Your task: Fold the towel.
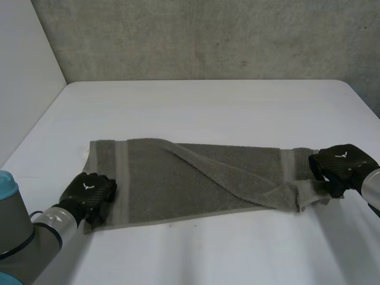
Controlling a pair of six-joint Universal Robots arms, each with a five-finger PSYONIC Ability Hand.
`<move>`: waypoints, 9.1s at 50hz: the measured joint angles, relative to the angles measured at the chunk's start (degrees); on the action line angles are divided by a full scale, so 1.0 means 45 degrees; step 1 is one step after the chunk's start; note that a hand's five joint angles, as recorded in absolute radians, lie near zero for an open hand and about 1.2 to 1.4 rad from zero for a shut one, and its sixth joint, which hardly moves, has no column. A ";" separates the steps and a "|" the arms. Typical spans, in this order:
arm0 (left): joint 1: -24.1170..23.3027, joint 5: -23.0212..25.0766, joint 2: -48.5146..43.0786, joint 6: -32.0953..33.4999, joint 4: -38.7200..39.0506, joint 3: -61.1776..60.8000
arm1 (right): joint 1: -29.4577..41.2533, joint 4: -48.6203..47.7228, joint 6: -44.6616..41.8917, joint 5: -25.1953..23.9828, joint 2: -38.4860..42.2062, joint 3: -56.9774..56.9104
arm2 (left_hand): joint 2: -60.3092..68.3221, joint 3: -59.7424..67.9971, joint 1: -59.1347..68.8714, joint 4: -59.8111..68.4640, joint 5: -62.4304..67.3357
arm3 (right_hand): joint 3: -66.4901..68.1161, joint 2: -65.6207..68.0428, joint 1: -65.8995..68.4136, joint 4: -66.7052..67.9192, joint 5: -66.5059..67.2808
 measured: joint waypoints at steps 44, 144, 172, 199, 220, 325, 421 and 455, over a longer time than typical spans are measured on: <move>0.0047 -0.0819 0.2900 0.0008 -0.5145 0.0578 | -0.0679 0.4585 -0.3321 0.0185 -0.0146 -0.0142 | 0.4861 0.4839 0.4467 0.4869 0.4690 | 0.0000 0.0112 0.0039 0.0001 0.0000; -0.1066 -0.0187 0.3167 -0.2818 -0.4503 0.5049 | 0.0347 0.0068 0.3398 -0.0744 0.0302 -0.1361 | 0.4878 0.4876 0.4525 0.4877 0.4736 | -1.3848 -1.3580 -1.3914 -1.3682 -1.4076; -0.2494 -0.1114 0.3278 -0.5448 -0.7526 1.1315 | 0.7126 -0.5223 1.0049 0.0868 0.4829 -0.4944 | 0.4879 0.4876 0.4525 0.4878 0.4736 | -1.3831 -1.3568 -1.3867 -1.3679 -1.4052; -0.1388 -0.1078 0.3001 -0.6369 -0.7466 1.1156 | 0.5688 -0.4776 0.9916 0.2011 0.5077 -0.4138 | 0.4879 0.4876 0.4525 0.4879 0.4736 | -1.2037 -1.2039 -1.1912 -1.2132 -1.1836; -0.1355 -0.1086 0.2982 -0.6967 -0.7462 1.1155 | 0.3743 -0.5533 0.7591 0.2137 0.5930 -0.3688 | 0.4879 0.4876 0.4525 0.4880 0.4736 | -0.6149 -0.5917 -0.6067 -0.6213 -0.6319; -0.0462 -0.2372 -0.2097 -0.7691 -0.1175 0.7431 | 0.2720 -0.4527 0.0872 -0.0170 0.6123 -0.5193 | 0.4881 0.4877 0.4582 0.4896 0.4803 | 0.0060 0.0211 0.0175 0.0059 0.0183; -0.0280 -0.2754 -0.5929 -0.5267 -0.8651 1.4164 | 0.2275 0.0041 -0.2062 0.3583 0.8844 -1.2192 | 0.4881 0.4877 0.4583 0.4900 0.4804 | 0.0085 0.0205 0.0175 0.0050 0.0188; -0.0624 -0.2668 -0.6426 -0.6270 -0.8593 1.5662 | 0.2482 -0.0737 -0.0628 0.3804 0.8993 -1.3407 | -0.8382 -0.8379 -0.8276 -0.8367 -0.7825 | -1.3869 -1.3613 -1.3915 -1.3724 -1.4098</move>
